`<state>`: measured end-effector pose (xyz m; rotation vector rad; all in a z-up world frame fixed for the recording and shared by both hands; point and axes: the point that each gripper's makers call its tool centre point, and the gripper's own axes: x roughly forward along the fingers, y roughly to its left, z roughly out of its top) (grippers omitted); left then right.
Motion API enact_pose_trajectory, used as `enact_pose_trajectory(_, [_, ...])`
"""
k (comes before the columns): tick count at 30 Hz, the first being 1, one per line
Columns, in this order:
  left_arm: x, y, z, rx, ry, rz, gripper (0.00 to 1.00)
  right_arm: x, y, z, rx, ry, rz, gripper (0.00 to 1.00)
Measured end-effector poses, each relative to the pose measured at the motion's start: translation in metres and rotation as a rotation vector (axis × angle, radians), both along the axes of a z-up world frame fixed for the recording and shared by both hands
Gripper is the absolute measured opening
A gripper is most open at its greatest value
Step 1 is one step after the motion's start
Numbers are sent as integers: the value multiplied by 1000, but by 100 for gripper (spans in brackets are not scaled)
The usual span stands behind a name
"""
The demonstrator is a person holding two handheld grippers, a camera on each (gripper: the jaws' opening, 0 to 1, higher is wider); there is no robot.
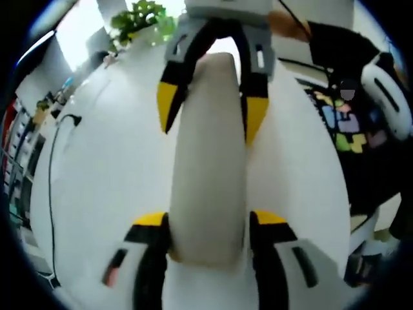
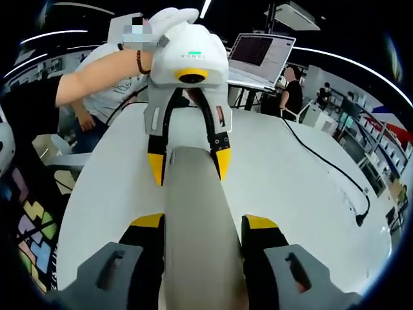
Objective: Arrange the utensils inside the cutlery case until each visible utensil rests in its matching compartment.
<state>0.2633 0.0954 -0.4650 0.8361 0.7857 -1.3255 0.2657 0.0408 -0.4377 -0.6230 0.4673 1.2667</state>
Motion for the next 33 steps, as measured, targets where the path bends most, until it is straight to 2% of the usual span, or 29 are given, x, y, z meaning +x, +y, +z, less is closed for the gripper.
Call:
enact_pose_trajectory(5, [-3, -2, 0, 5, 13, 1, 48, -2, -1, -7, -15, 18, 25, 48])
enact_pose_trajectory(16, [-4, -5, -2, -13, 43, 16, 48, -3, -6, -26, -64, 64, 40, 48])
enact_pose_trajectory(25, [-2, -6, -3, -36, 68, 25, 49, -7, -21, -17, -78, 24, 49, 45])
enact_pose_trajectory(33, [0, -5, -3, -82, 84, 19, 49, -11, -59, 0, -62, 3, 16, 40])
